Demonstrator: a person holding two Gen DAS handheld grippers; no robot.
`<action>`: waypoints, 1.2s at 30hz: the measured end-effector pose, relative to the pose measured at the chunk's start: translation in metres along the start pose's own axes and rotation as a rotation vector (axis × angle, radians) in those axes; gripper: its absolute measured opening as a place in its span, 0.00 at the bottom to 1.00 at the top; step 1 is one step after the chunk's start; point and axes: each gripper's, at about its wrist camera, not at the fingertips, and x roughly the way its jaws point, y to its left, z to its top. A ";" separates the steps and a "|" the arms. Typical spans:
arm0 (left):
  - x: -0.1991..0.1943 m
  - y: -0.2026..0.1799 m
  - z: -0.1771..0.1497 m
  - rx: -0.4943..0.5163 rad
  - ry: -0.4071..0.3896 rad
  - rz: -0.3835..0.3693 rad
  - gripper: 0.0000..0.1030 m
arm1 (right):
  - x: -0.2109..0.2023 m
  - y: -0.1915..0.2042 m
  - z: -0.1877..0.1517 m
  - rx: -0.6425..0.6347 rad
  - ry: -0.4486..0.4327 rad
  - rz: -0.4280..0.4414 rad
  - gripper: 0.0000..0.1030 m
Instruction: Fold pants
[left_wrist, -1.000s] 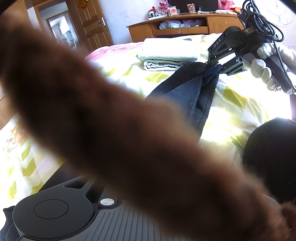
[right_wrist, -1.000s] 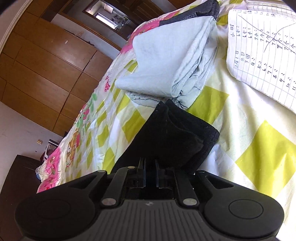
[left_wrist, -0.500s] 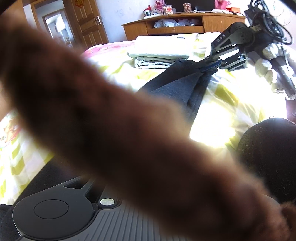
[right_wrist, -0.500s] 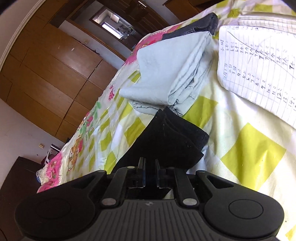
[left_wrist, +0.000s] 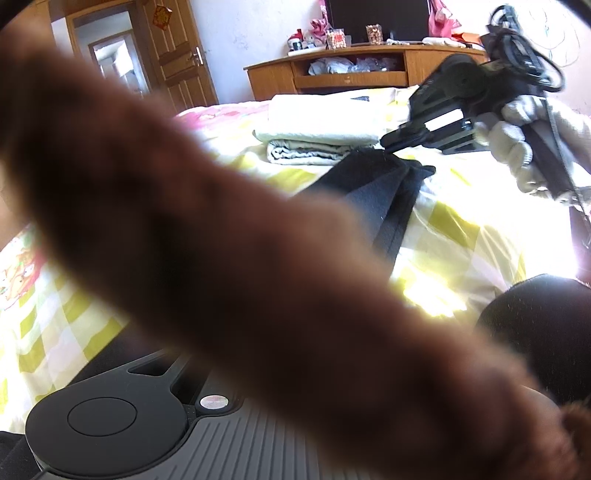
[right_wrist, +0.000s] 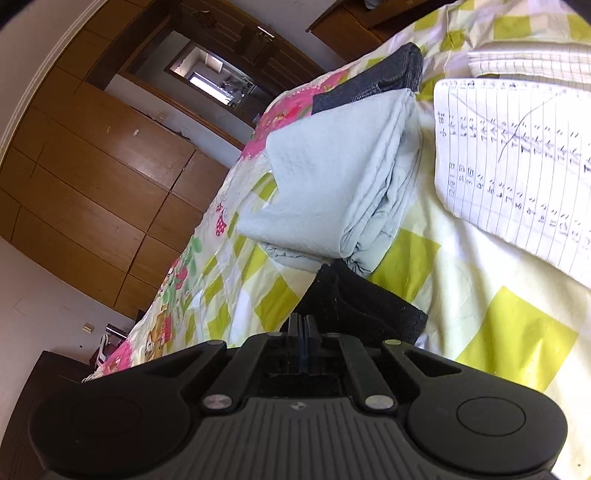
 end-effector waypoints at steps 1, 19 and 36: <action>0.000 0.000 0.000 -0.002 -0.003 0.000 0.16 | -0.002 -0.003 -0.002 0.014 0.035 0.009 0.22; 0.001 0.000 0.001 -0.031 -0.038 -0.019 0.17 | -0.011 -0.030 -0.015 0.213 0.119 -0.039 0.45; 0.005 0.001 0.002 -0.043 -0.061 -0.038 0.17 | -0.005 -0.011 -0.003 0.121 0.090 -0.166 0.21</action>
